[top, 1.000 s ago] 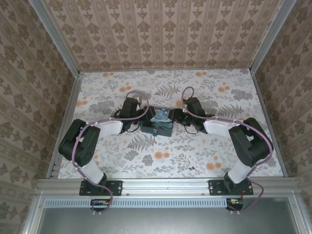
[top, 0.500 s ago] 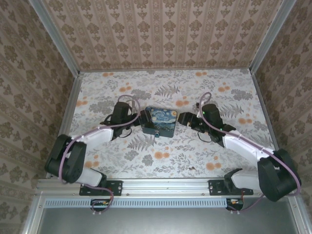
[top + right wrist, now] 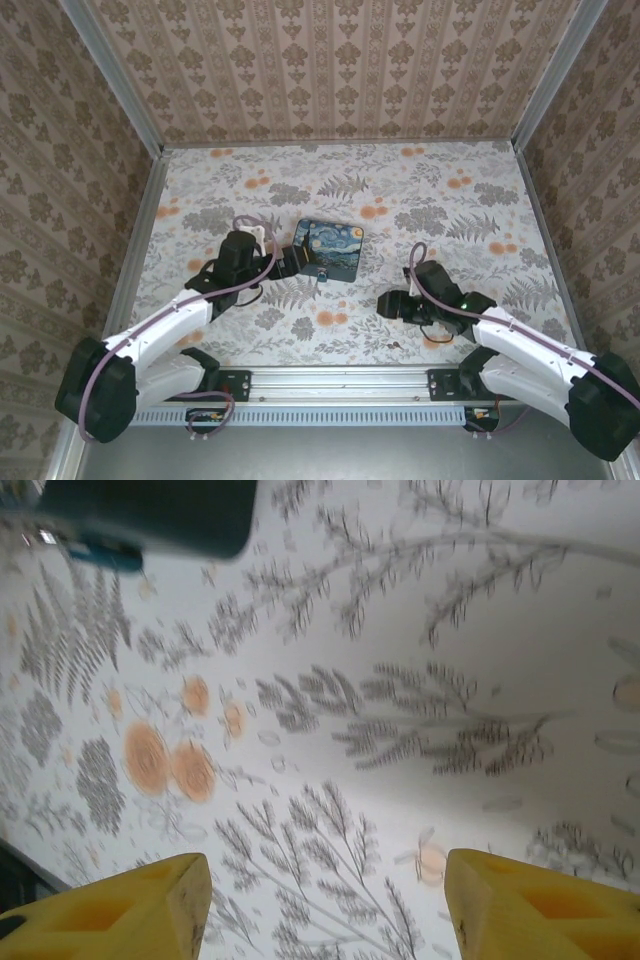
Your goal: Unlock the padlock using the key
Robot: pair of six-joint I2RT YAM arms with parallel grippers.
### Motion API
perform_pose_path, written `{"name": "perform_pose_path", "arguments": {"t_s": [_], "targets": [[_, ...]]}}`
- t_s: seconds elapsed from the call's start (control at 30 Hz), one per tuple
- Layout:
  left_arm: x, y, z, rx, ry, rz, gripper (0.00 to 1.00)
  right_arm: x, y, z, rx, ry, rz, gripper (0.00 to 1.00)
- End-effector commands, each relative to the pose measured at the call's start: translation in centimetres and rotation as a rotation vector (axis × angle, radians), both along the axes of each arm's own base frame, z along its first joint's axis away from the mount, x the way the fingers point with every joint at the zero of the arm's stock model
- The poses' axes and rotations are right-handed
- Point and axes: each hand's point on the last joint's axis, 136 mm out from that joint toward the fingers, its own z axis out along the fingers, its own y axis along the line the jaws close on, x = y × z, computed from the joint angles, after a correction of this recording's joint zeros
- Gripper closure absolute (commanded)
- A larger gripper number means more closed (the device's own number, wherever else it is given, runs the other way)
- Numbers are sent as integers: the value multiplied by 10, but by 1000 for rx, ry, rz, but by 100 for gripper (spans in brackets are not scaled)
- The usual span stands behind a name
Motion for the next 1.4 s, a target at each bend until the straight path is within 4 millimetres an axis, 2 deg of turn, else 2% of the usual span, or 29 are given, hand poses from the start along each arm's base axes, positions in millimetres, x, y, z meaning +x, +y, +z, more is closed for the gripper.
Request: {"name": "perform_pose_path", "arguments": {"t_s": [0.0, 0.3, 0.7, 1.37], "targets": [[-4, 2, -5, 3, 17, 15, 0, -21, -10, -15, -94, 70, 6, 37], [-6, -6, -6, -6, 22, -16, 0, -45, -12, -24, -284, 102, 134, 39], [-8, -7, -4, -19, 24, -22, 0, -49, -7, -31, -454, 94, 264, 39], [-5, -9, -9, -22, 38, -16, 0, -65, -15, -43, -533, 116, 333, 45]]}}
